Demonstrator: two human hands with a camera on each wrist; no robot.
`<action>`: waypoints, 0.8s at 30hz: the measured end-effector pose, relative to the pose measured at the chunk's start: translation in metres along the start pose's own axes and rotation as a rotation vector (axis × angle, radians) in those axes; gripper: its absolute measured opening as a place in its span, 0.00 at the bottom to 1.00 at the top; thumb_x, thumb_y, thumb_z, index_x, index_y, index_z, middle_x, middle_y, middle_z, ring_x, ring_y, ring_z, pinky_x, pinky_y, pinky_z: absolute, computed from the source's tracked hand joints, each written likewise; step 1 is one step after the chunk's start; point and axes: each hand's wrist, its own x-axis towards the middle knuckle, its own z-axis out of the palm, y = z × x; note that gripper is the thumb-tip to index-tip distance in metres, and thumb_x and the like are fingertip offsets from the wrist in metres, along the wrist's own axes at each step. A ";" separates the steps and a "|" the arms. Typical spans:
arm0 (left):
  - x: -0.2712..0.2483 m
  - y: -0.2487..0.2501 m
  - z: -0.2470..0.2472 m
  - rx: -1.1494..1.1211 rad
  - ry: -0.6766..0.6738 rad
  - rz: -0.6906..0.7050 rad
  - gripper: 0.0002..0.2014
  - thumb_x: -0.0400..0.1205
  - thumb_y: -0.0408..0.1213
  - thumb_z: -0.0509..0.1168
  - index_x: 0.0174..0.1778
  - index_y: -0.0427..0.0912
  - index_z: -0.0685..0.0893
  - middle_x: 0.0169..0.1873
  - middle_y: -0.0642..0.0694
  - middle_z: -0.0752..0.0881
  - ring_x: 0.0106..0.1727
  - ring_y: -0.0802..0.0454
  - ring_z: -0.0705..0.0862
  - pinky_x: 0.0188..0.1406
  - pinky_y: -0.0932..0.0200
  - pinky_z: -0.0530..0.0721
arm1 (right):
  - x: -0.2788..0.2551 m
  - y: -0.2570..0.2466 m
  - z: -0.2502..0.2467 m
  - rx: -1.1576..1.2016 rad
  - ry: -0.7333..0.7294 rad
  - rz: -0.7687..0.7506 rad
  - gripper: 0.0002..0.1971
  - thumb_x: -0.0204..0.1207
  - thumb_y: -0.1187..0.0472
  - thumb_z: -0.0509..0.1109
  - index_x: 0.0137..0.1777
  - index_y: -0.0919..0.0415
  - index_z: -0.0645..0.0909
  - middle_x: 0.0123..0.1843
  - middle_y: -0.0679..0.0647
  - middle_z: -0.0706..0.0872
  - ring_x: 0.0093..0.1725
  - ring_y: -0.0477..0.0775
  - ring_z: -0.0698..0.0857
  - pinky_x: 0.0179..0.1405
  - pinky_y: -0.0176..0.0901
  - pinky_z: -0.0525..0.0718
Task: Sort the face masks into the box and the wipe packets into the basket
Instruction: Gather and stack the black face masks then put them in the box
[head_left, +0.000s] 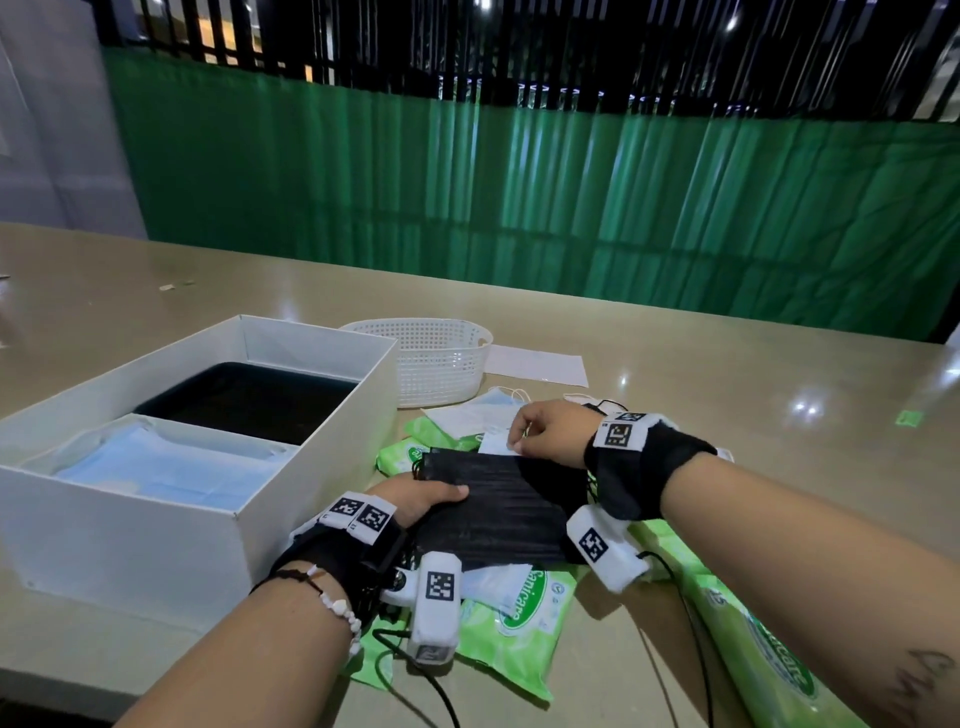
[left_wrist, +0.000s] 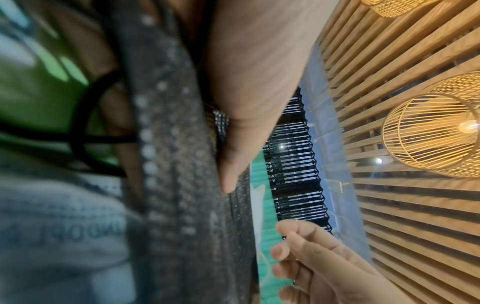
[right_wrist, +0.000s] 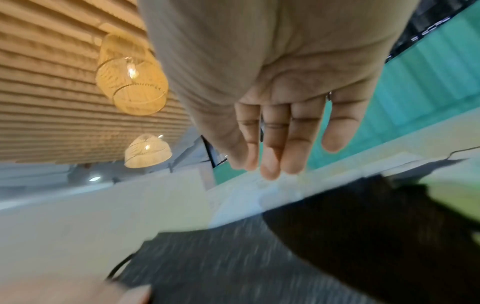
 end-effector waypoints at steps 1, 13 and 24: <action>0.003 -0.001 -0.002 0.025 0.011 0.001 0.07 0.77 0.37 0.72 0.45 0.37 0.85 0.27 0.46 0.88 0.26 0.52 0.86 0.25 0.66 0.83 | 0.003 0.005 -0.005 0.043 0.065 0.028 0.03 0.75 0.61 0.68 0.45 0.52 0.81 0.39 0.44 0.82 0.40 0.47 0.80 0.39 0.34 0.77; 0.010 -0.003 -0.003 0.063 -0.005 -0.027 0.05 0.76 0.38 0.73 0.42 0.41 0.85 0.38 0.41 0.89 0.36 0.47 0.87 0.38 0.59 0.87 | 0.016 0.085 -0.034 -0.124 -0.006 0.370 0.15 0.74 0.52 0.72 0.57 0.57 0.81 0.56 0.55 0.83 0.52 0.53 0.82 0.50 0.39 0.76; 0.015 -0.004 -0.006 0.093 -0.001 -0.046 0.05 0.75 0.40 0.73 0.40 0.43 0.85 0.36 0.44 0.89 0.37 0.48 0.88 0.45 0.57 0.87 | 0.035 0.071 -0.004 -0.228 -0.051 0.315 0.23 0.78 0.51 0.67 0.72 0.56 0.75 0.69 0.53 0.81 0.66 0.53 0.79 0.62 0.38 0.74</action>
